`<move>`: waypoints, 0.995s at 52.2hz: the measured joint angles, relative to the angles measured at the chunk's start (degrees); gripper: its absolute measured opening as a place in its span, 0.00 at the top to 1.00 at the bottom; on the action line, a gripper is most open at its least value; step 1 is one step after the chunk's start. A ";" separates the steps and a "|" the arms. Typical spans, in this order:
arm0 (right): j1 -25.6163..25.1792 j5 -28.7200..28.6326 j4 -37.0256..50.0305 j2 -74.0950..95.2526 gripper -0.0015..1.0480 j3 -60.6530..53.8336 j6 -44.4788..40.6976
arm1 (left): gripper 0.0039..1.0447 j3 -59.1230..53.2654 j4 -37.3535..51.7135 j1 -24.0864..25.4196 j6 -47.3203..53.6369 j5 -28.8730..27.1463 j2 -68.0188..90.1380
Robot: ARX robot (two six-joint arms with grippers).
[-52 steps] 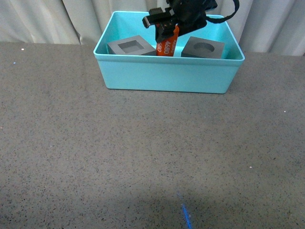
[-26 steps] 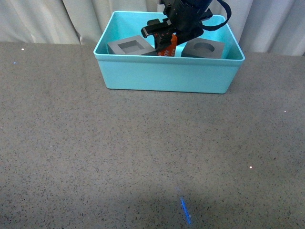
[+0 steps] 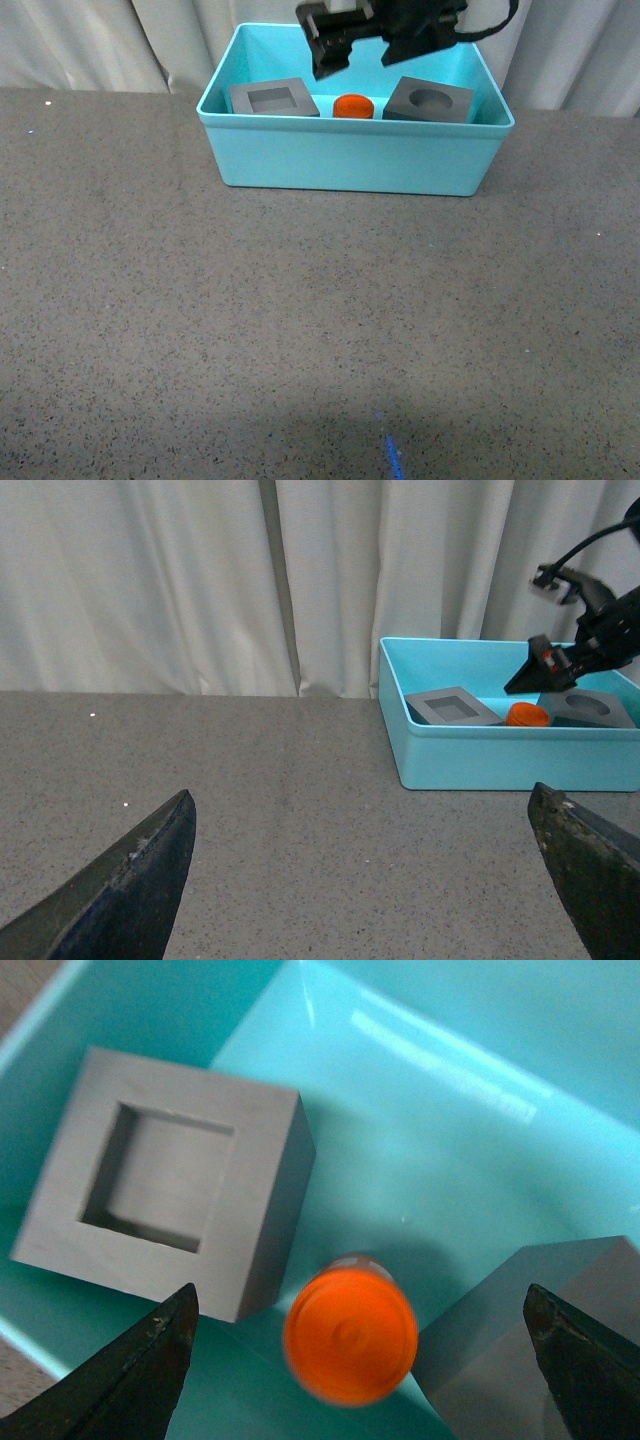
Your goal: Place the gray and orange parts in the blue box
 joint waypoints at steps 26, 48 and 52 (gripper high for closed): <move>-2.75 15.23 39.80 -45.75 0.09 -56.83 7.43 | 0.06 0.00 0.00 0.00 0.00 0.00 0.00; -1.70 34.84 49.59 -78.14 0.09 -92.74 7.72 | 0.06 0.00 0.00 0.00 0.00 0.00 0.00; -1.20 36.11 51.06 -82.82 0.09 -96.87 7.26 | 0.06 0.00 0.00 0.00 0.00 0.00 0.00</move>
